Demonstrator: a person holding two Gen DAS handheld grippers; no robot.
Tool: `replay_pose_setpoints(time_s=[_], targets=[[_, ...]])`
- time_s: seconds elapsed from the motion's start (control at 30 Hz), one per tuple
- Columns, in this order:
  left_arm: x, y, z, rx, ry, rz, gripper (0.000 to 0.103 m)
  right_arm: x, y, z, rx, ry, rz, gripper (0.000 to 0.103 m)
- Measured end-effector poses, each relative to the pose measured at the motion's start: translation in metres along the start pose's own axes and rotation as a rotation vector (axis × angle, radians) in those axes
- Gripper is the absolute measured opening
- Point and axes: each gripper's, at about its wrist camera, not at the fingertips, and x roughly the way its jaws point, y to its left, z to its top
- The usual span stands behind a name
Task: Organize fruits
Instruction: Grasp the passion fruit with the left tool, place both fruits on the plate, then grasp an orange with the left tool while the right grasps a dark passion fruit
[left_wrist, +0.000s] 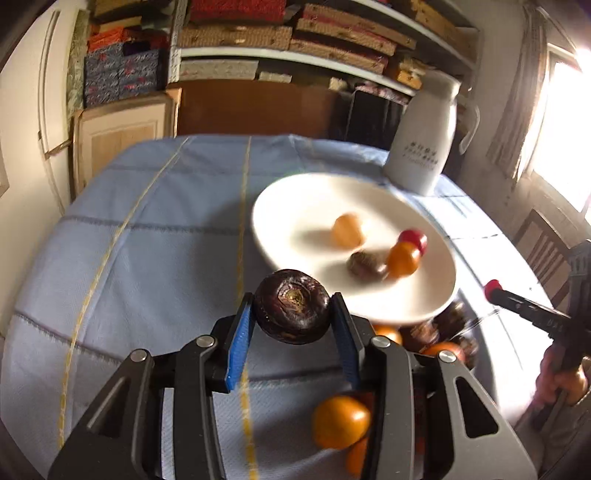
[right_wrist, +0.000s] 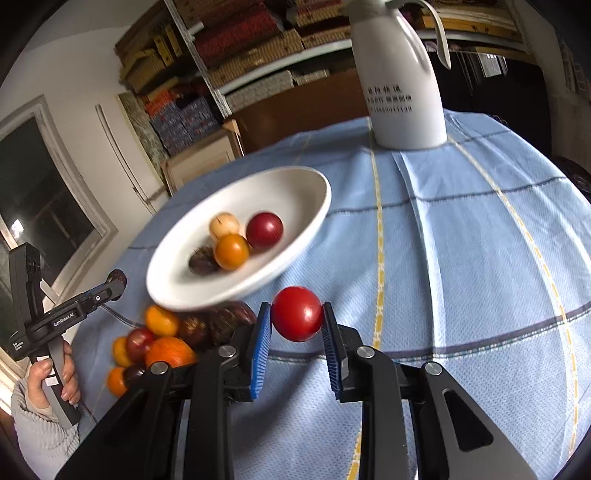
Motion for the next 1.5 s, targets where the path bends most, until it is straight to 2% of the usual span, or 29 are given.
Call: replay_pose_setpoints(time_s=[0.2,0.33,0.4,0.43,0.53,0.57,0.67,0.97,1.2,1.37,1.5], targets=[[0.03,-0.039,0.033,0.078,0.016,0.006,0.041,0.021,0.03,0.046,-0.031,0.003,0.052,0.027],[0.054,-0.039,0.035,0.071,0.043,0.01,0.042,0.053,0.045,0.051,-0.069,0.058,0.069,0.028],[0.061,-0.036,0.032,0.072,0.053,0.016,0.054,0.065,0.043,0.045,-0.064,0.089,0.058,0.03],[0.062,-0.033,0.031,0.065,0.057,0.012,0.063,0.067,0.041,0.044,-0.061,0.105,0.055,0.033],[0.059,-0.029,0.032,0.046,0.059,-0.006,0.071,0.059,0.033,0.045,-0.016,0.08,0.074,0.042],[0.058,-0.029,0.031,0.047,0.056,-0.004,0.076,0.053,0.031,0.046,-0.01,0.064,0.077,0.044],[0.051,-0.029,0.026,0.058,0.035,0.048,0.087,0.042,0.027,0.043,-0.003,0.032,0.06,0.052],[0.036,-0.016,0.007,0.03,0.046,0.059,0.092,0.03,0.018,0.026,0.024,0.048,0.058,0.054],[0.031,-0.027,-0.015,0.101,0.08,0.039,0.093,0.021,0.016,0.01,0.03,0.062,0.056,0.061],[0.04,-0.038,-0.024,0.169,0.12,0.063,0.093,0.024,0.023,0.002,-0.001,0.092,0.053,0.061],[0.048,-0.036,-0.026,0.162,0.143,0.066,0.093,0.031,0.026,-0.001,-0.024,0.118,0.04,0.061]])
